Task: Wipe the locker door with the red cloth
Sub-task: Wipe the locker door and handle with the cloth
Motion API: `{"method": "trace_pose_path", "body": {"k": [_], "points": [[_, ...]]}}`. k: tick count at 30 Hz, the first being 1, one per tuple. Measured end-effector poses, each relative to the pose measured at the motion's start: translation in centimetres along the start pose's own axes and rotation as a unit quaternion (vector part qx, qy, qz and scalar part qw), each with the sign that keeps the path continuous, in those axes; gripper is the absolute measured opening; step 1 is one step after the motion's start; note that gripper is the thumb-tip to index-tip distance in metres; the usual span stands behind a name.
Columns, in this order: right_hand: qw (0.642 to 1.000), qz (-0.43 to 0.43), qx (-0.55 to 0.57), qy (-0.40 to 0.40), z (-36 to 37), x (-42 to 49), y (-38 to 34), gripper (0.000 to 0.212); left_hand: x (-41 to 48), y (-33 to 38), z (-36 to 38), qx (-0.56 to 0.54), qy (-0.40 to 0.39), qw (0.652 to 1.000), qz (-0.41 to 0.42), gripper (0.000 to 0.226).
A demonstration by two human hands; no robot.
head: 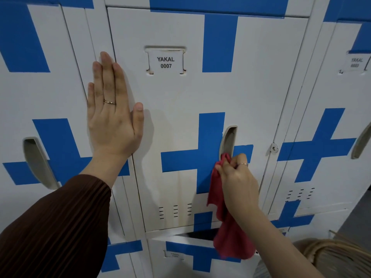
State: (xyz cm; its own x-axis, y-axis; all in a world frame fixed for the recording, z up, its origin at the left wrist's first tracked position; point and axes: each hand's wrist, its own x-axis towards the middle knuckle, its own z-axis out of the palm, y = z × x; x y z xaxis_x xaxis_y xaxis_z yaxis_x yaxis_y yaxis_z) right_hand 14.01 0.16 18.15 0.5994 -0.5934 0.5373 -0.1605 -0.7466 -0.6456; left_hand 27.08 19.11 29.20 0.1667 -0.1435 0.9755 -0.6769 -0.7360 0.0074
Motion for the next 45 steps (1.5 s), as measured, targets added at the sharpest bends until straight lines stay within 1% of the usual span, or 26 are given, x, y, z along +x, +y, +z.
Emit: {"method": "trace_pose_path", "body": {"k": [1, 3, 5, 8, 10, 13, 15, 17, 19, 21, 23, 27, 29, 31, 34, 37, 39, 41, 43, 44, 45], "points": [[0.999, -0.021, -0.046, -0.015, -0.2, -0.4, 0.1, 0.026, 0.0, 0.0, 0.0, 0.001, 0.000, 1.000, 0.000, 0.063], [0.988, -0.100, -0.119, 0.010, -0.4, -0.7, 0.1, 0.016, 0.0, 0.0, 0.0, 0.000, 0.000, 1.000, 0.000, 0.063], [0.976, -0.134, -0.170, 0.029, -0.7, -0.7, -0.2, 0.016, 0.0, -0.1, 0.0, 0.000, -0.001, 1.000, -0.001, 0.063], [0.977, -0.105, -0.186, -0.005, -1.2, -0.2, -0.4, 0.026, 0.0, 0.0, 0.0, -0.002, 0.001, 1.000, -0.002, 0.063], [0.973, -0.110, -0.202, -0.017, -1.4, 0.0, -0.4, 0.029, 0.0, 0.0, 0.0, -0.003, 0.002, 1.000, -0.001, 0.063], [0.974, -0.111, -0.199, -0.023, -1.4, 0.2, -0.4, 0.024, 0.0, -0.1, 0.0, -0.003, 0.000, 1.000, -0.001, 0.062], [0.971, -0.120, -0.208, -0.015, -1.1, 0.4, -0.3, 0.015, 0.0, -0.1, 0.0, -0.004, 0.000, 1.000, -0.001, 0.062], [0.971, -0.137, -0.193, 0.018, -0.8, 0.2, -0.1, 0.014, 0.0, 0.0, 0.0, -0.006, 0.001, 1.000, 0.000, 0.062], [0.971, -0.156, -0.178, 0.032, -0.7, -0.1, 0.2, 0.017, 0.0, -0.1, 0.0, -0.004, 0.001, 1.000, -0.001, 0.063], [0.966, -0.173, -0.186, 0.043, -0.6, -0.5, 0.4, 0.025, 0.0, -0.1, 0.0, -0.003, -0.001, 1.000, -0.003, 0.063], [0.966, -0.173, -0.186, 0.046, -0.5, -0.4, 0.6, 0.029, 0.0, -0.1, 0.0, -0.001, -0.003, 1.000, -0.003, 0.063], [0.968, -0.165, -0.181, 0.047, -0.6, 0.0, 0.8, 0.022, 0.0, 0.0, 0.0, -0.002, -0.005, 1.000, -0.004, 0.063], [0.975, -0.156, -0.148, 0.050, -0.5, 0.0, 0.9, 0.015, 0.0, -0.1, 0.0, -0.001, -0.005, 1.000, -0.004, 0.063], [0.989, -0.115, -0.078, 0.052, -0.4, -0.2, 1.1, 0.015, -0.1, -0.1, 0.0, -0.002, -0.008, 1.000, -0.003, 0.063], [0.993, -0.072, 0.022, 0.087, 0.2, -0.6, 1.5, 0.012, 0.0, -0.1, 0.0, 0.000, -0.009, 1.000, 0.000, 0.063], [0.984, -0.083, 0.069, 0.140, 0.8, -0.8, 1.4, 0.010, 0.0, -0.2, 0.0, 0.001, -0.008, 1.000, 0.000, 0.063], [0.981, -0.093, 0.064, 0.160, 1.1, -0.6, 1.0, 0.015, 0.0, -0.3, 0.1, 0.002, -0.008, 1.000, 0.001, 0.063], [0.985, -0.085, 0.040, 0.145, 1.0, -0.6, 0.3, 0.019, 0.0, -0.3, 0.1, 0.006, -0.008, 1.000, 0.001, 0.063], [0.995, -0.061, 0.010, 0.072, 0.8, -1.0, 0.0, 0.026, 0.0, -0.2, 0.2, 0.007, -0.007, 1.000, 0.001, 0.063], [0.997, -0.062, -0.040, 0.038, 0.8, -1.3, 0.0, 0.028, 0.0, -0.2, 0.1, 0.006, -0.006, 1.000, 0.002, 0.063], [0.991, -0.078, -0.109, 0.025, 0.6, -1.6, 0.0, 0.028, 0.0, -0.2, 0.1, 0.004, -0.005, 1.000, 0.002, 0.063]]}}
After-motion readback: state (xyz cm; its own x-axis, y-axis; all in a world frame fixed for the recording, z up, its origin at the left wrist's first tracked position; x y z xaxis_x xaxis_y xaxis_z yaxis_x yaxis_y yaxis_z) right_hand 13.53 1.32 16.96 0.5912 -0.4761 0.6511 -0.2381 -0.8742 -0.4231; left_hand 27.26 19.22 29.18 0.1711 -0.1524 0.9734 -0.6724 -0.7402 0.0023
